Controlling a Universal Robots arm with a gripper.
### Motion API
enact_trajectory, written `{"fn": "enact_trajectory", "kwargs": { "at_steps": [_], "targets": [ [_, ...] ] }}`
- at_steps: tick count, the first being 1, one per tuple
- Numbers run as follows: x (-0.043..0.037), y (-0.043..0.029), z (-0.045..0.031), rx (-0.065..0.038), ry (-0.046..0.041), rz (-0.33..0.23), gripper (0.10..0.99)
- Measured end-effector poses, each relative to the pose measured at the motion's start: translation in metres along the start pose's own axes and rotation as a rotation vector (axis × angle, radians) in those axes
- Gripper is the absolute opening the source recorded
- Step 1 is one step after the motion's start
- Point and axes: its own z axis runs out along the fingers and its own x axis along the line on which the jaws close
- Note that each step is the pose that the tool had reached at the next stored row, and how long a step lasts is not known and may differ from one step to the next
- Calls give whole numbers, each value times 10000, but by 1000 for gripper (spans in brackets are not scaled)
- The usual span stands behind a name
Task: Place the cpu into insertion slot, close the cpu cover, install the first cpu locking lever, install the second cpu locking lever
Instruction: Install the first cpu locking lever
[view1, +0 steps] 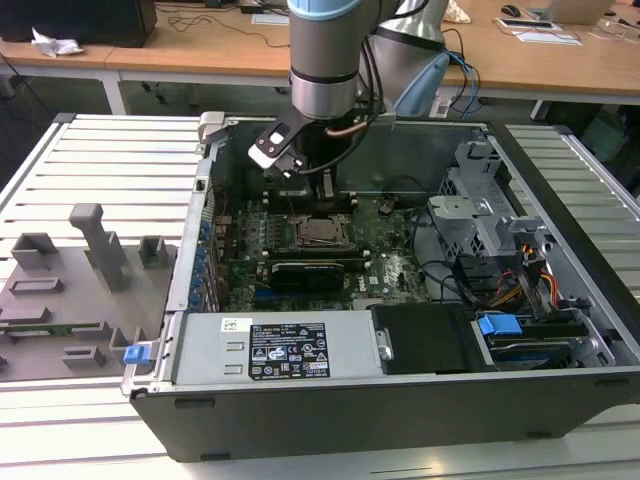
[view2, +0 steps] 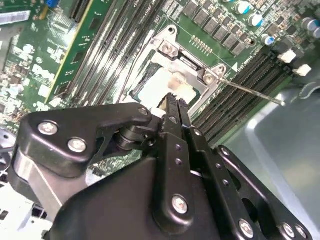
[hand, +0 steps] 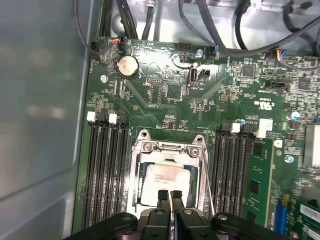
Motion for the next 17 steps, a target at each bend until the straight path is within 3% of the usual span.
{"fn": "enact_trajectory", "kwargs": {
  "at_steps": [9,12,17],
  "targets": [
    [1,17,-347,0,-8,0,157],
    [1,17,-352,1,-3,-107,157],
    [2,17,-352,3,39,-952,157]
  ]
}}
